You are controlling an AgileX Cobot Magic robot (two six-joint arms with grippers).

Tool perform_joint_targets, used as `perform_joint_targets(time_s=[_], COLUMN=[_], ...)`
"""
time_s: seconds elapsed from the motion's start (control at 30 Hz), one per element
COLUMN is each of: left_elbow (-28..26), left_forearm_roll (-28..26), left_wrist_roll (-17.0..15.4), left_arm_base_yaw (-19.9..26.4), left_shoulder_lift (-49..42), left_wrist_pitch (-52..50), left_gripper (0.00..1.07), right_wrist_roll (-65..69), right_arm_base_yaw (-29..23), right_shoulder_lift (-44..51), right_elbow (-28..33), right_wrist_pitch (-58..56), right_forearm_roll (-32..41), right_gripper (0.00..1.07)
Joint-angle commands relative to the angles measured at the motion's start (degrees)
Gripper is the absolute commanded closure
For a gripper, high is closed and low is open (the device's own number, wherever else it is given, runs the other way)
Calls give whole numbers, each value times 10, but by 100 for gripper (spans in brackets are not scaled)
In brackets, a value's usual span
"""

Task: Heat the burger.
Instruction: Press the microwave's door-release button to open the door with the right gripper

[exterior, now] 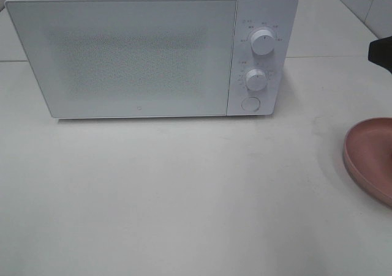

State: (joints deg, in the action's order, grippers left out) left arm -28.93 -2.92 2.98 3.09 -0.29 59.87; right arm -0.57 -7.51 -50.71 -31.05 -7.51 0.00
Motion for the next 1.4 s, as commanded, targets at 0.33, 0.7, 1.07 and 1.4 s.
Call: perform_joint_targets(time_s=[0.33, 0.7, 1.07, 1.4], left_elbow=[2, 2, 2, 2], left_forearm_roll=[-2, -2, -2, -2], left_wrist_roll=[-2, -2, -2, -2], left_arm_base_yaw=[-2, -2, -2, -2], left_shoulder_lift=[-16, -16, -16, -16], left_wrist_pitch=[-5, -5, -5, -5], left_gripper=[9, 9, 9, 9], right_wrist_roll=[6, -1, -134, -248], right_arm_base_yaw=[-2, -17, -159, -304], right_shoulder_lift=[-91, -141, -226, -285], right_elbow=[42, 132, 166, 170], right_wrist_pitch=[198, 362, 474, 590], right_forearm_roll=[0, 17, 190, 422], right_gripper=[32, 32, 32, 32])
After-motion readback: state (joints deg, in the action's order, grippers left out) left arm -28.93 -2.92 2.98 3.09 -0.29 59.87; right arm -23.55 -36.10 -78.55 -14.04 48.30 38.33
